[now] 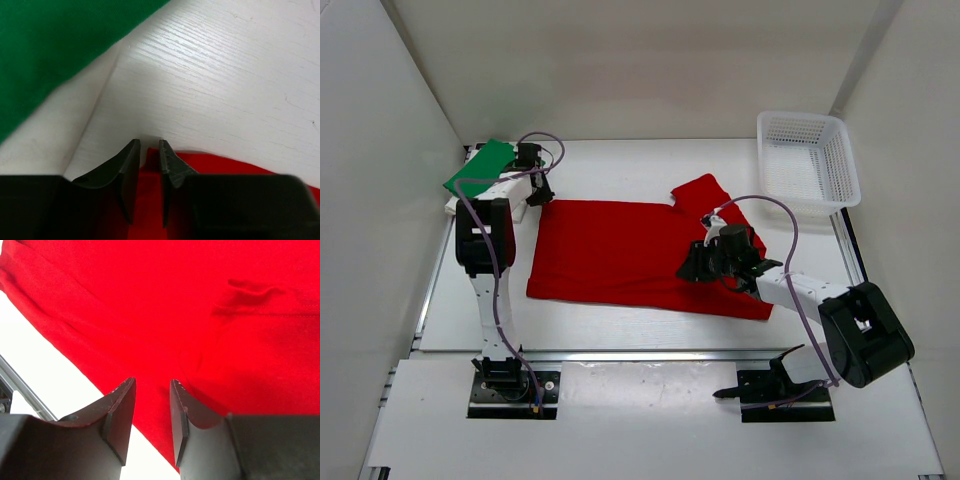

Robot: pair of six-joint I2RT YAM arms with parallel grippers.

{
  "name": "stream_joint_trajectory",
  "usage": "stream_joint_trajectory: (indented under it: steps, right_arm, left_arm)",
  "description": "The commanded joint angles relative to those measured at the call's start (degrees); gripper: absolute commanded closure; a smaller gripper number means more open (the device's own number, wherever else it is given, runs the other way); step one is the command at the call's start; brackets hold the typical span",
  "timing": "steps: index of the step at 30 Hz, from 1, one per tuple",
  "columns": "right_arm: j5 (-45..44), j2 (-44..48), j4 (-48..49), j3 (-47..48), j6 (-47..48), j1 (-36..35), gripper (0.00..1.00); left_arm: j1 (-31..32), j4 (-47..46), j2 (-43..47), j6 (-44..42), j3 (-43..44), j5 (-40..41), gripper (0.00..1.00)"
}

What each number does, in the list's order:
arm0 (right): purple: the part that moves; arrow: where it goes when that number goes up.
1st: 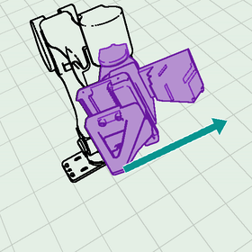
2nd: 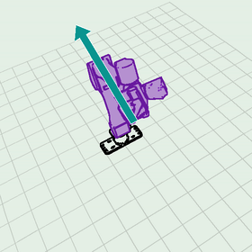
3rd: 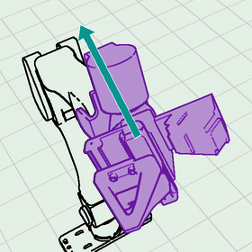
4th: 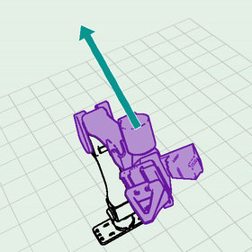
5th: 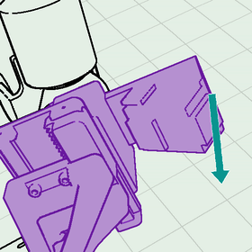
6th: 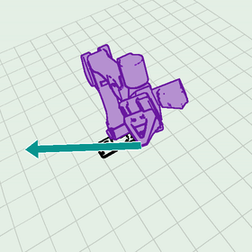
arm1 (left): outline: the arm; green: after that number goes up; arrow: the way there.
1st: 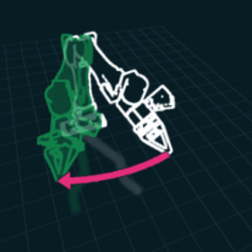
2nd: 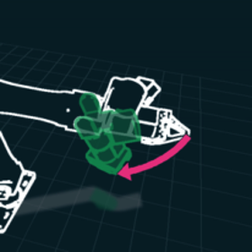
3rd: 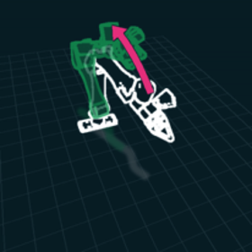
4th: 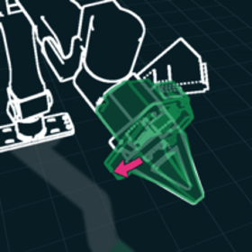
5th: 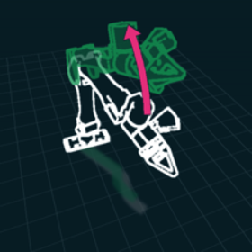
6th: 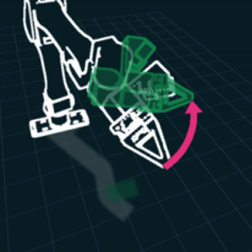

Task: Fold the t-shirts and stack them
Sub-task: Grap the side of the flattened tshirt furthest away from the robot with both arms

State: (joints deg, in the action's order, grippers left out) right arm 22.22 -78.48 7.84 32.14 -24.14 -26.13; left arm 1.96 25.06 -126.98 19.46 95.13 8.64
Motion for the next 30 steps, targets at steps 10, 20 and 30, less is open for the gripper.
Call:
stream_joint_trajectory:
  steps: [10, 20, 30]
  right_arm:
    - [-1.8, -4.8, 3.9, 6.5, -0.2, 2.0, 0.68]
    - [-8.5, -23.4, -3.5, 31.5, 2.3, 15.9, 0.75]
    - [-13.7, -48.1, -23.0, 68.7, 9.9, 18.2, 0.64]
  left_arm:
    - [1.6, 1.1, 4.7, 0.2, -0.6, 4.1, 0.91]
    - [2.8, -2.5, 9.6, -1.8, -3.6, 4.1, 1.0]
    - [1.7, -5.5, 12.5, 0.1, -9.3, -0.9, 1.0]
